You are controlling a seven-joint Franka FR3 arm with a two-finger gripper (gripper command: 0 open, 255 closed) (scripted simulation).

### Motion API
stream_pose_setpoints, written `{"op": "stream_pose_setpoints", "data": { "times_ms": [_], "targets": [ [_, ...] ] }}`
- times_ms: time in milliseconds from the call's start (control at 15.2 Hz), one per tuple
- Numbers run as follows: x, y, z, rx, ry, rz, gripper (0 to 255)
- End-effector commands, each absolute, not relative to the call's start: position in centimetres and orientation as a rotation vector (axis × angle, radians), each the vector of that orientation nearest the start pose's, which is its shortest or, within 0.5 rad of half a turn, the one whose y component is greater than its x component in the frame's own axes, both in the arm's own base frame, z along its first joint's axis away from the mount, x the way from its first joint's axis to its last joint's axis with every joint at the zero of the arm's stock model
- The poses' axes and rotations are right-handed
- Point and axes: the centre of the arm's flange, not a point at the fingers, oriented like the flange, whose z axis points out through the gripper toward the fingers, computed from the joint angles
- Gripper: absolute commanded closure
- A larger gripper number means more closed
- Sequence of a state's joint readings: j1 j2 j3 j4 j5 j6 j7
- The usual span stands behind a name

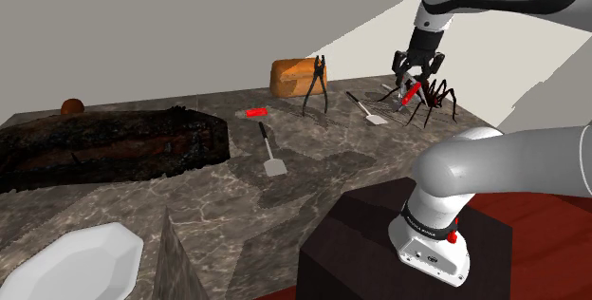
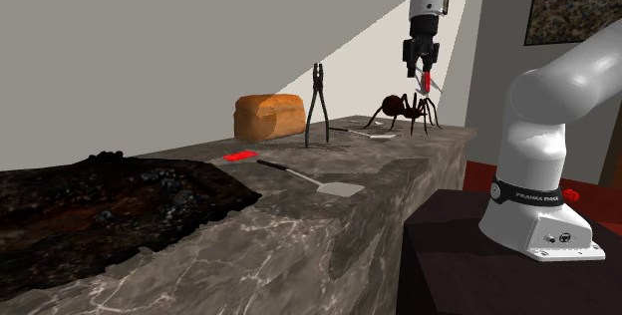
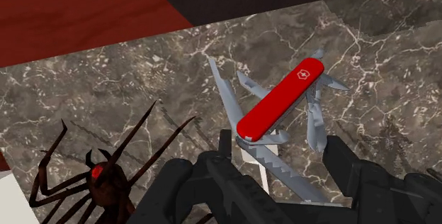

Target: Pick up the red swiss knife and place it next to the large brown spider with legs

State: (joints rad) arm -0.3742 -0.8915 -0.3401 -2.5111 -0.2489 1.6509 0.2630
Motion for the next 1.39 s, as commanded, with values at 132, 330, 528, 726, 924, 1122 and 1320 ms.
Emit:
{"op": "stream_pose_setpoints", "data": {
  "times_ms": [132,330,528,726,924,1122,1320],
  "targets": [
    [19.7,-22.9,51.5,-2.859,1.271,-0.011,255],
    [19.7,-22.9,49.9,-2.859,1.271,-0.011,255],
    [19.7,-22.9,48.4,-2.859,1.271,-0.011,255],
    [19.7,-22.9,46.8,-2.859,1.271,-0.011,255],
    [19.7,-22.9,45.2,-2.859,1.271,-0.011,255],
    [19.7,-22.9,43.6,-2.859,1.271,-0.011,255],
    [19.7,-22.9,42.0,-2.859,1.271,-0.011,255]
  ]
}}
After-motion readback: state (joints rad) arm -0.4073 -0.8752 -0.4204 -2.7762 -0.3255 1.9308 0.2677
